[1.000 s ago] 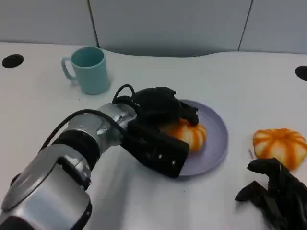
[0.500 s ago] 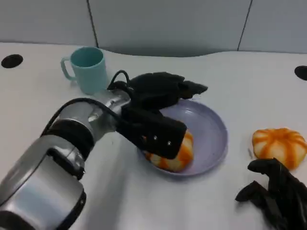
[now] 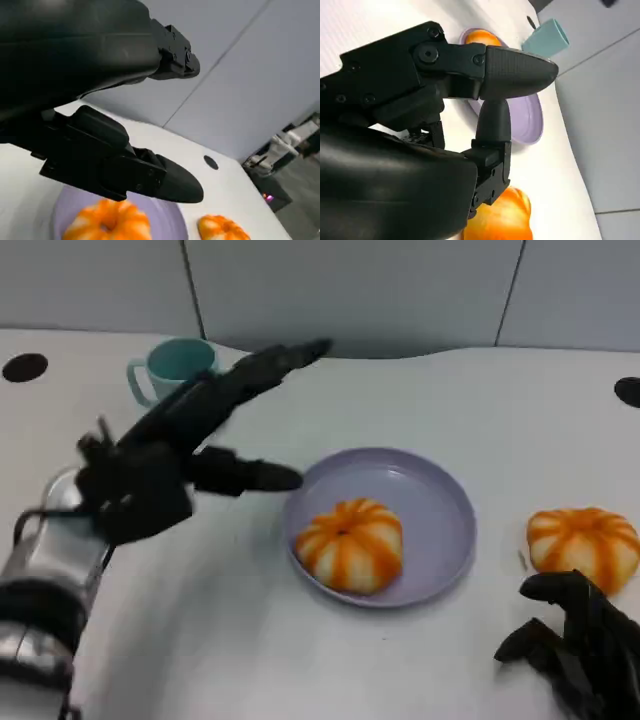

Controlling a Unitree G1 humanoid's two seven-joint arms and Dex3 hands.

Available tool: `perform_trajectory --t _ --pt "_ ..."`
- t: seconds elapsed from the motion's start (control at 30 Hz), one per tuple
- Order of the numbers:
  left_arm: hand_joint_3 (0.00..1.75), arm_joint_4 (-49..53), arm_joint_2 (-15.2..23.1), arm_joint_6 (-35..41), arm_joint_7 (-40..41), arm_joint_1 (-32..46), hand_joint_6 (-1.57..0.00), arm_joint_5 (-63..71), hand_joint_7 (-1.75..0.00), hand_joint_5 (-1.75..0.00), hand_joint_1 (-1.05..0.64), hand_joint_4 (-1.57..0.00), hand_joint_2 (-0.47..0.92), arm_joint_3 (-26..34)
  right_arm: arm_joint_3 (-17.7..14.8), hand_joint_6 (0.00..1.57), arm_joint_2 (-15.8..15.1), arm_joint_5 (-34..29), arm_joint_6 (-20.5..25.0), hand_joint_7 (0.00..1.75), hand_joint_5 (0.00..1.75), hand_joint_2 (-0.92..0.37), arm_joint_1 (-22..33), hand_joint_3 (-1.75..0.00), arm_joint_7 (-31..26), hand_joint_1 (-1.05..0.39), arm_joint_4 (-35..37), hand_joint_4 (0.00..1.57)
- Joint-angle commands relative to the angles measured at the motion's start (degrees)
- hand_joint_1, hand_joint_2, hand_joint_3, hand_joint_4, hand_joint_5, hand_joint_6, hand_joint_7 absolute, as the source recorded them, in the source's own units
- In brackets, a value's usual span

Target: Grasp the bread from the table and place it into the plate.

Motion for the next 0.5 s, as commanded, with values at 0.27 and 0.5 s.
perform_trajectory --t 0.27,0.5 --pt "0.23 -22.6 -4.9 14.7 -12.7 27.7 -0.43 -28.2 -0.43 -1.09 -0.7 -0.28 0.92 13.2 -0.4 0.27 -0.8 -0.1 -0.6 1.67 1.75 -0.92 1.5 -0.65 0.0 -0.35 -1.2 0.48" --pt "0.15 -24.7 -6.3 25.2 -13.8 36.6 -0.39 -30.8 -1.25 -1.6 -0.63 -0.37 0.92 17.2 -0.2 0.28 -1.4 -0.1 0.0 1.67 1.75 -0.92 1.6 -0.64 0.1 -0.36 -1.8 0.49"
